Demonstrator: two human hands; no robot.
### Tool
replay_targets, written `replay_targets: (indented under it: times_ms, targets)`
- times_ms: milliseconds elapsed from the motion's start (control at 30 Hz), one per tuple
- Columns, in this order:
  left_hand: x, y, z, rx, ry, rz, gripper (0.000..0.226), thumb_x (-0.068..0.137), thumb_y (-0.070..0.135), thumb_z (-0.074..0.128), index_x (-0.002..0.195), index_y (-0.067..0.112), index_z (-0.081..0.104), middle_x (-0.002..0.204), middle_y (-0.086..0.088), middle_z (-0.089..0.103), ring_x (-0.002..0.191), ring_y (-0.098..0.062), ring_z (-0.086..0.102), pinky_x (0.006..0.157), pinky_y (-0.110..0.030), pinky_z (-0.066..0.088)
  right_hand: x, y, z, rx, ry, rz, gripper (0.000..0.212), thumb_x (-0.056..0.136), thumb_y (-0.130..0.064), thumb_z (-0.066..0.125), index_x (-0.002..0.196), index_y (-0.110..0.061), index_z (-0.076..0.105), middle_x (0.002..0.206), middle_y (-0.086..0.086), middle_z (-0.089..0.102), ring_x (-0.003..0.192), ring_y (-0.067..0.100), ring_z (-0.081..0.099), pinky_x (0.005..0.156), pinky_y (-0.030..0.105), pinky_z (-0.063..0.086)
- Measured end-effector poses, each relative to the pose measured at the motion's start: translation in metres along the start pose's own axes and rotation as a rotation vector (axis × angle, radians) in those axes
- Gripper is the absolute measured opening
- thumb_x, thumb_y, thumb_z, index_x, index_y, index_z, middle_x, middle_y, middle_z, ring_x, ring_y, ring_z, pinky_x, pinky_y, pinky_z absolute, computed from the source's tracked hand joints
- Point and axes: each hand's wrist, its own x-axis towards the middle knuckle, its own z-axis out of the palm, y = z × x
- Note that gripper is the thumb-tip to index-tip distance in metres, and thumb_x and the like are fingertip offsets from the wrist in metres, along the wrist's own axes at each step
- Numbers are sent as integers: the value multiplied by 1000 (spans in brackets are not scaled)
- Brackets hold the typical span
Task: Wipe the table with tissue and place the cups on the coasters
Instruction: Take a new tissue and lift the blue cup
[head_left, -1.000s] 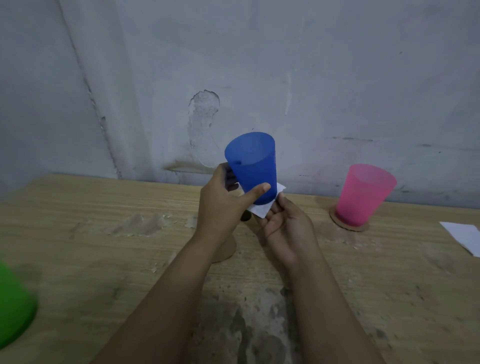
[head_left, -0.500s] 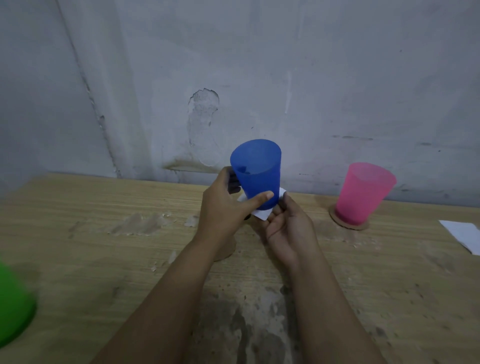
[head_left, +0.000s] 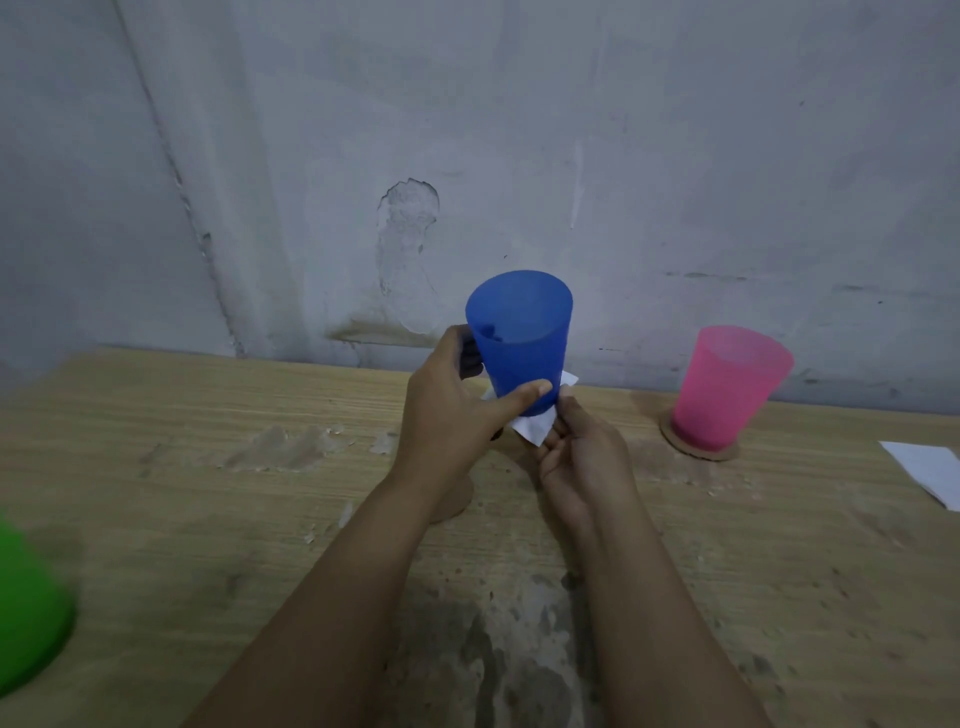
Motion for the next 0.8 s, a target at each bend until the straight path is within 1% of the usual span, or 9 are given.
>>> replay_targets:
  times_ms: [67,167,200,300,400,467,633,733,800]
  targets:
    - [1,-2,-2,-11,5,-13,59,63,39,85,113,24,56,109,12,66,102,-3,61,88,-32,54,1,1,1,-115,45,-50,23,96,-16,46,101,-4,65,97,15,73,94,25,70,88,39,54]
    - [2,-5,-6,-26,2,-38,60,62,43,84,112,26,55,110,11,65,103,-3,61,90,-34,54,5,4,0,-516,228,-207,25,94,-22,50,83,-15,71,90,12,72,85,25,67,80,39,52]
    - [1,-6,-7,-30,1,-46,61,62,43,84,113,26,55,111,11,65,104,-4,61,90,-35,54,5,5,-1,-596,257,-243,24,92,-24,51,79,-17,71,87,10,72,83,24,66,76,39,52]
    - [1,-8,-9,-44,4,-65,64,62,43,84,116,24,55,112,9,65,105,-7,61,91,-37,53,5,5,-2,-587,209,-216,21,87,-17,56,72,-18,71,80,6,72,72,16,67,66,31,54]
    - [3,-10,-10,-51,13,-72,64,63,42,84,117,23,55,112,9,65,105,-7,61,91,-36,53,4,6,-1,-607,153,-194,17,85,-9,59,79,-19,71,85,7,74,82,22,70,74,36,57]
    - [4,-10,-10,-38,21,-63,62,63,43,83,116,25,55,110,11,65,102,-4,61,89,-32,53,4,6,-2,-628,148,-216,18,85,-8,59,80,-21,70,83,3,75,81,21,70,71,33,57]
    - [11,-15,-17,2,38,-41,58,66,45,80,116,30,53,106,18,63,94,7,60,74,-13,50,2,5,-2,-690,159,-303,23,85,-4,57,89,-22,70,72,-10,74,64,4,69,50,14,49]
    - [15,-21,-25,33,48,-46,58,68,42,80,117,31,52,106,21,61,93,12,58,71,-5,47,1,5,-1,-683,132,-356,28,84,1,54,84,-22,70,70,-13,74,64,1,68,51,12,48]
    - [18,-26,-31,49,54,-59,57,68,40,80,117,30,52,105,21,60,91,15,57,69,-4,47,1,6,-1,-716,113,-380,31,83,1,54,78,-25,69,70,-16,73,65,-2,66,53,11,48]
